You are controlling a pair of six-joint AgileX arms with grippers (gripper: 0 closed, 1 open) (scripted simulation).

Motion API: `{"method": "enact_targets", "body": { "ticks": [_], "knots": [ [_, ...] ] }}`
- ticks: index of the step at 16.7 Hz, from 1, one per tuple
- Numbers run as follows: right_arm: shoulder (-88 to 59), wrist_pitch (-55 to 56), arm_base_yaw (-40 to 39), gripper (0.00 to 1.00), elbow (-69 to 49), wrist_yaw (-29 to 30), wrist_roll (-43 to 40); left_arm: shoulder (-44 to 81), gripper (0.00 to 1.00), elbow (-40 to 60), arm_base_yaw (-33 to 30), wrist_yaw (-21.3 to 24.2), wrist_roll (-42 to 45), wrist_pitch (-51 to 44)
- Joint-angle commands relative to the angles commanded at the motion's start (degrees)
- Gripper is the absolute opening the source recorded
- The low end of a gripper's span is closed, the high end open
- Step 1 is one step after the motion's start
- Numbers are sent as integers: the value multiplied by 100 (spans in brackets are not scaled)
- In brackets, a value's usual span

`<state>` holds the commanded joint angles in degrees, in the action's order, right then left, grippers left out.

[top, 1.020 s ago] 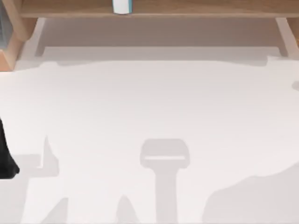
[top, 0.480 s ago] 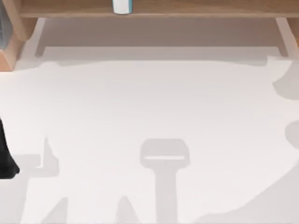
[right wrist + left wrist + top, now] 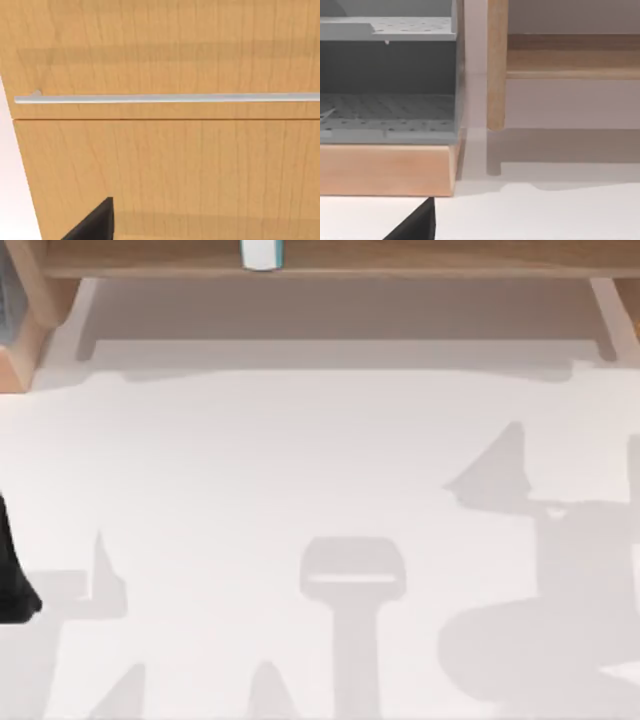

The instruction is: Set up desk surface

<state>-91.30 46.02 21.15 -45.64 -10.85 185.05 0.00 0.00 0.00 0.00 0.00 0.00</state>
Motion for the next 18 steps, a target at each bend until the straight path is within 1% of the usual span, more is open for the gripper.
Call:
{"method": "enact_targets", "body": {
  "ticks": [8, 11, 13, 15, 18],
  "knots": [
    [3675, -1683, -734, 100, 1930, 549, -7780, 0, 100, 0, 0, 0, 0, 0],
    [4964, -2332, -1036, 100, 2579, 700, -10579, 0, 100, 0, 0, 0, 0, 0],
    [5772, -2753, -1234, 100, 2979, 787, -12305, 0, 100, 0, 0, 0, 0, 0],
    [6521, -3154, -1424, 100, 3345, 860, -13856, 0, 100, 0, 0, 0, 0, 0],
    [7524, -3701, -1687, 100, 3820, 950, -15807, 0, 100, 0, 0, 0, 0, 0]
  ]
}}
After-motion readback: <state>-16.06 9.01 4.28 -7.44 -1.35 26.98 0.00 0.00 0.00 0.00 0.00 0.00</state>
